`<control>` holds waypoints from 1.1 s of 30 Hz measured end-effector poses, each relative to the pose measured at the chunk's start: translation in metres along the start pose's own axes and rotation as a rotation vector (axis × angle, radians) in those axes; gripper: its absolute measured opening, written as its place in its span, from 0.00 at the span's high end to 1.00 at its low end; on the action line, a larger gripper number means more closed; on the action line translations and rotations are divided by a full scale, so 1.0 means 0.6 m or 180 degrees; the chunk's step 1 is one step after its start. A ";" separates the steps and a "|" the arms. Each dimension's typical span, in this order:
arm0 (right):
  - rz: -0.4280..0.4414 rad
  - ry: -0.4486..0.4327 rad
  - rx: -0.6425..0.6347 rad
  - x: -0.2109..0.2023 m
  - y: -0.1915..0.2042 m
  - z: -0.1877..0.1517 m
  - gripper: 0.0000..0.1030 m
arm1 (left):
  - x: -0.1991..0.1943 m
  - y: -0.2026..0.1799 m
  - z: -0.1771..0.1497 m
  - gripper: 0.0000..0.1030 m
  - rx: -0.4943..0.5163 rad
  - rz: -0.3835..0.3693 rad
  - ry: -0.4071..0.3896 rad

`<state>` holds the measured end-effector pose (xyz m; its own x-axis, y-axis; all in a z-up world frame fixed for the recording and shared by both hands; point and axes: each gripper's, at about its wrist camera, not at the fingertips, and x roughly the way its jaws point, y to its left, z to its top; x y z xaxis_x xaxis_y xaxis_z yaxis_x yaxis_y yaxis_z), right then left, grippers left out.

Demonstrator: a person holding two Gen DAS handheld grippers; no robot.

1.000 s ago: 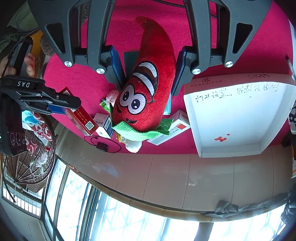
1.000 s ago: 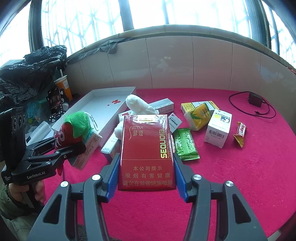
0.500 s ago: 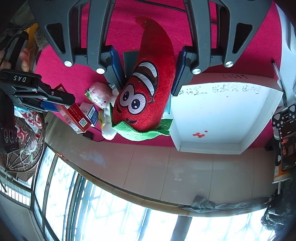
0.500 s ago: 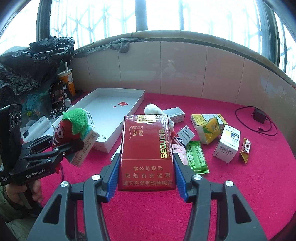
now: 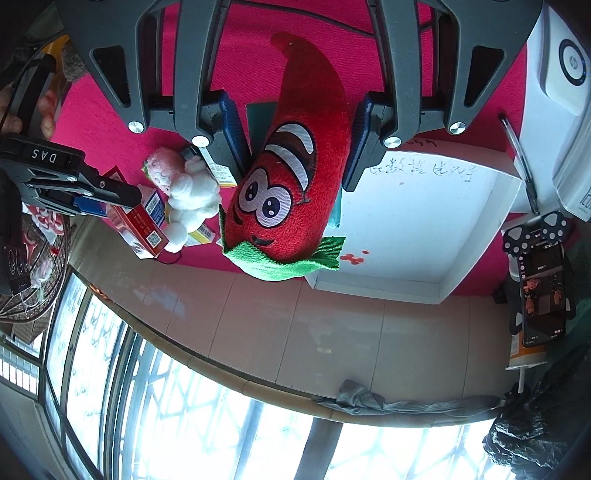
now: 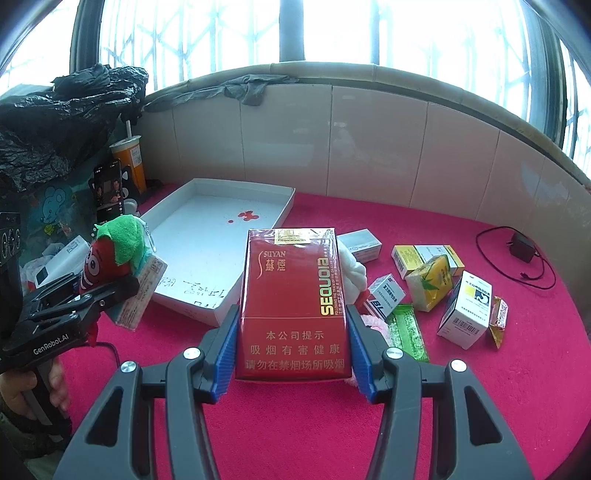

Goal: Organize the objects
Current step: 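Carry the chili plush and red cigarette pack toward the white tray with both grippers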

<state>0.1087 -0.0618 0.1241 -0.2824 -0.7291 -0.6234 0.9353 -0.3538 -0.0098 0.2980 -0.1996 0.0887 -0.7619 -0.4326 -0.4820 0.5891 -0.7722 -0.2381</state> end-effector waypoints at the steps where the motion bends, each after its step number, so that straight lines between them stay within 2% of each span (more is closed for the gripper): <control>1: 0.0001 0.0000 -0.0002 0.001 0.002 0.002 0.47 | -0.001 0.002 0.003 0.53 -0.0010 0.0013 -0.0007; 17: 0.0107 -0.0097 -0.0067 0.012 0.035 0.041 0.47 | -0.040 0.040 0.058 0.53 -0.0130 0.0283 -0.0250; 33: 0.0195 -0.0147 -0.0165 0.042 0.081 0.091 0.47 | -0.015 0.050 0.115 0.53 -0.0081 0.0624 -0.0257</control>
<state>0.1354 -0.1293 0.1503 -0.2328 -0.7751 -0.5873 0.9605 -0.2778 -0.0141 0.3043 -0.2509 0.1441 -0.6505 -0.6102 -0.4522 0.7340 -0.6580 -0.1680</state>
